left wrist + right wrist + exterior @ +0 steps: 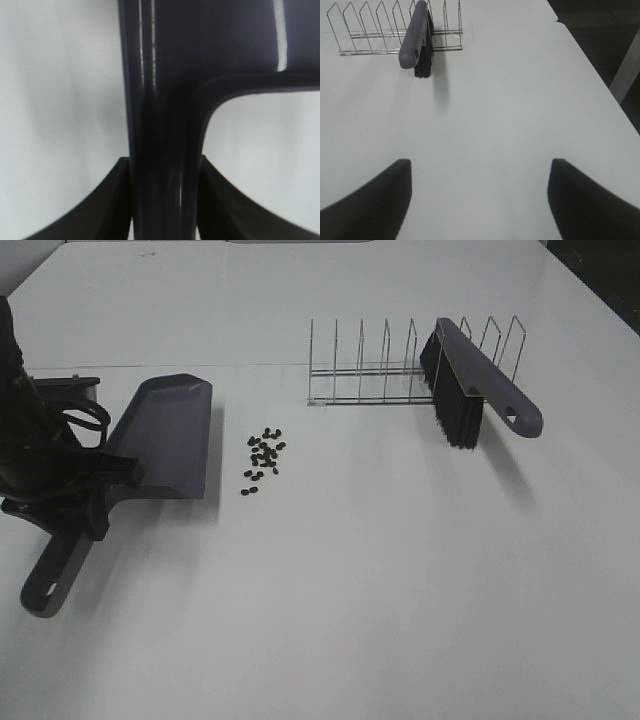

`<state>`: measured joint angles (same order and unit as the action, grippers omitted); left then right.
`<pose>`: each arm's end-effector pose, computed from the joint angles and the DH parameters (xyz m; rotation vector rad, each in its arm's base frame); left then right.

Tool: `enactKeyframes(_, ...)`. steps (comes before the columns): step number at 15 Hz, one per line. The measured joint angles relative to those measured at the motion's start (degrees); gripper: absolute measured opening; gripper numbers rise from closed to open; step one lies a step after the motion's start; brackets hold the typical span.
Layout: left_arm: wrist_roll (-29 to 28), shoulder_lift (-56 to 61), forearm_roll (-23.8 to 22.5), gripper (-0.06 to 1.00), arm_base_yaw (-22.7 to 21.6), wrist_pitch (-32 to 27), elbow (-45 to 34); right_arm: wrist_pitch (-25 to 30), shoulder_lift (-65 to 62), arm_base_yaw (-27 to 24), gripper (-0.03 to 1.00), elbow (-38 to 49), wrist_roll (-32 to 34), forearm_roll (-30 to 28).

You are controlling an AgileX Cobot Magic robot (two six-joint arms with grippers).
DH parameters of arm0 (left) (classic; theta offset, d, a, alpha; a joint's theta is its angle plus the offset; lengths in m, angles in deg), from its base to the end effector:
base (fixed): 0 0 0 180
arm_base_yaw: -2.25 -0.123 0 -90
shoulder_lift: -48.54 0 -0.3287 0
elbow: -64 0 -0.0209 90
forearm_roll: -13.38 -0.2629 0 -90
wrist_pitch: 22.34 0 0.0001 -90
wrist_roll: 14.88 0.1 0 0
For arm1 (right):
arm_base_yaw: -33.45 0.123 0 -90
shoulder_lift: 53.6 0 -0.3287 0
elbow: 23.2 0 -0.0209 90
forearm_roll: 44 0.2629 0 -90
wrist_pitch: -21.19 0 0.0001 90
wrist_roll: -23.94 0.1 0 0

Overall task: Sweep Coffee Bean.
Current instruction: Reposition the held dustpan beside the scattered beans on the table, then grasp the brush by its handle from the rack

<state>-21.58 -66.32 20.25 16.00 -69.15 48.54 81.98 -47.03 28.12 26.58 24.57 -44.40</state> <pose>0.3451 -0.0934 0.1676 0.0669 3.1039 -0.1505 -0.0303 0.0022 0.2780 0.1066 2.0422 -0.0596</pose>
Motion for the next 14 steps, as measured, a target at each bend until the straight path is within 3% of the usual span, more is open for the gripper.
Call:
enactKeyframes(2, 0.0, 0.0, 0.0, 0.35, 0.0, 0.0, 0.0, -2.5, 1.8, 0.0, 0.67, -1.2, -1.0, 0.4)
enactKeyframes(4, 0.0, 0.0, 0.0, 0.35, 0.0, 0.0, 0.0, -9.4, 5.8, 0.0, 0.67, -3.0, -3.3, 2.8)
enactKeyframes(7, 0.0, 0.0, 0.0, 0.35, 0.0, 0.0, 0.0, -15.3, 13.4, 2.3, 0.67, -5.3, -7.6, 6.2)
enactKeyframes(11, 0.0, 0.0, 0.0, 0.35, 0.0, -0.1, 0.0, -16.2, 33.2, 6.6, 0.67, -14.5, -11.7, 7.0)
enactKeyframes(14, 0.0, 0.0, 0.0, 0.35, 0.0, -0.1, 0.0, -14.8, 49.4, 6.7, 0.67, -25.7, -11.9, 7.0)
